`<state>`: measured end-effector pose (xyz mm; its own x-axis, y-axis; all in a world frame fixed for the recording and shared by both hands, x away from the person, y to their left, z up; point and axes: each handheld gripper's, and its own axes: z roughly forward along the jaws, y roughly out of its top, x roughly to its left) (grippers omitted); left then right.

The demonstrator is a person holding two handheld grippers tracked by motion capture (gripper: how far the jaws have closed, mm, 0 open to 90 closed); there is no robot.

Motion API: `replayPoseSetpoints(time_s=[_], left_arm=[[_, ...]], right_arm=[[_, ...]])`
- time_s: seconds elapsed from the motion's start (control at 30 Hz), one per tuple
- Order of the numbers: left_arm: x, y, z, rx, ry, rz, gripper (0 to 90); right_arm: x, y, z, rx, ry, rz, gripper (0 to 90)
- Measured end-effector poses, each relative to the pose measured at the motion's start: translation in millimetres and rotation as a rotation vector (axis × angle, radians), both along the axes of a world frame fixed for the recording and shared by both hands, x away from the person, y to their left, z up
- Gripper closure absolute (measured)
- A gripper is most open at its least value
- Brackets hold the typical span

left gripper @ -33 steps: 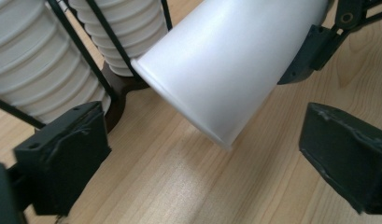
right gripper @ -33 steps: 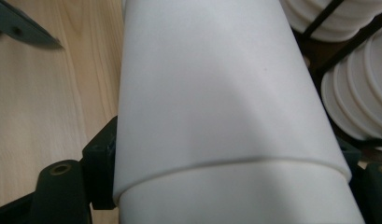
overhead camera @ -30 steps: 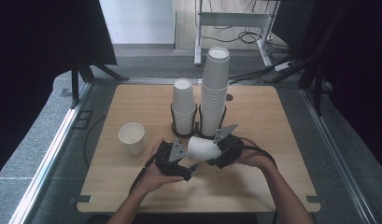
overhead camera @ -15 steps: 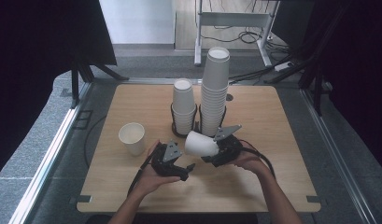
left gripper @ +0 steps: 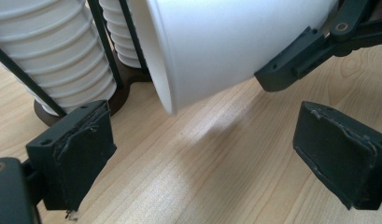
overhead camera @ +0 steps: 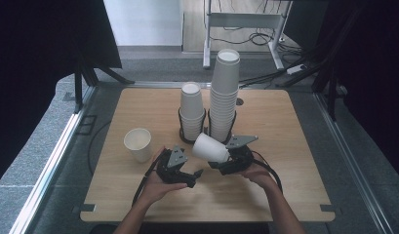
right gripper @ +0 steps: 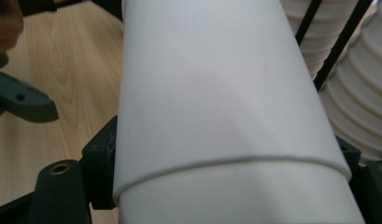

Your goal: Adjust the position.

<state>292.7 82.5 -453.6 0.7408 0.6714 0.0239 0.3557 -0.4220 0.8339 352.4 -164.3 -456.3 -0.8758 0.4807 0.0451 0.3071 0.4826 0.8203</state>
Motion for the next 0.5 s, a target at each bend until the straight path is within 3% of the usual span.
replayPoseSetpoints(time_s=[0.17, 0.43, 0.5], left_arm=[[1.4, 2.0, -1.3, -0.006, 0.011, 0.006, 5.7], [4.4, 5.0, -5.2, -0.026, 0.044, 0.015, 6.4], [5.1, 6.9, -4.6, -0.049, 0.058, 0.004, 6.4]], right_arm=[[-5.8, -3.6, -3.4, 0.076, -0.036, -0.050, 23.2], [-14.0, -5.7, -10.6, 0.128, -0.047, -0.070, 23.2], [-15.6, -6.5, -11.6, 0.148, -0.051, -0.080, 23.2]])
